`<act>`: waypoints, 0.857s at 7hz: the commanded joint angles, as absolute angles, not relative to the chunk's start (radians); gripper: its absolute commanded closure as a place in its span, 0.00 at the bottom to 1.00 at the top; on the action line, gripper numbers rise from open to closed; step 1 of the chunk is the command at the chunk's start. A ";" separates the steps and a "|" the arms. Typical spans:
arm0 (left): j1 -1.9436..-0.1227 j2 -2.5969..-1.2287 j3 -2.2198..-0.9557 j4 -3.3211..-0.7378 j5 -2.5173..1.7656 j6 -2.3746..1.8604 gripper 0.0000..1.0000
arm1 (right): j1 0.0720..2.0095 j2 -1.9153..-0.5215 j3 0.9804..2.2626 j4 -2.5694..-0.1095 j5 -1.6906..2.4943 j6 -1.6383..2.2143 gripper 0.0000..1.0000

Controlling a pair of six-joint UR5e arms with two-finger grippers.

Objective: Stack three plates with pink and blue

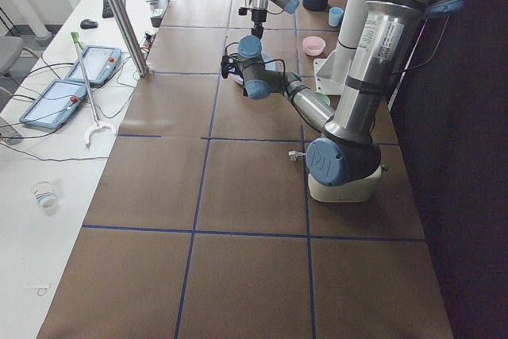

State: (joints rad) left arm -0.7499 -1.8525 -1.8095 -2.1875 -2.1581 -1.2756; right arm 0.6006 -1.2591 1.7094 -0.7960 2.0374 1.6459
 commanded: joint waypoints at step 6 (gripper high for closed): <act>-1.271 -1.654 -1.887 -1.508 -2.169 -0.084 0.00 | 1.337 -1.640 1.787 -1.252 2.361 0.472 0.00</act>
State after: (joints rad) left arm -1.1807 -1.6722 -1.8786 -1.6186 -2.1642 -0.3001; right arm 1.2252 -1.6294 1.7915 -1.1002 2.3521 0.7664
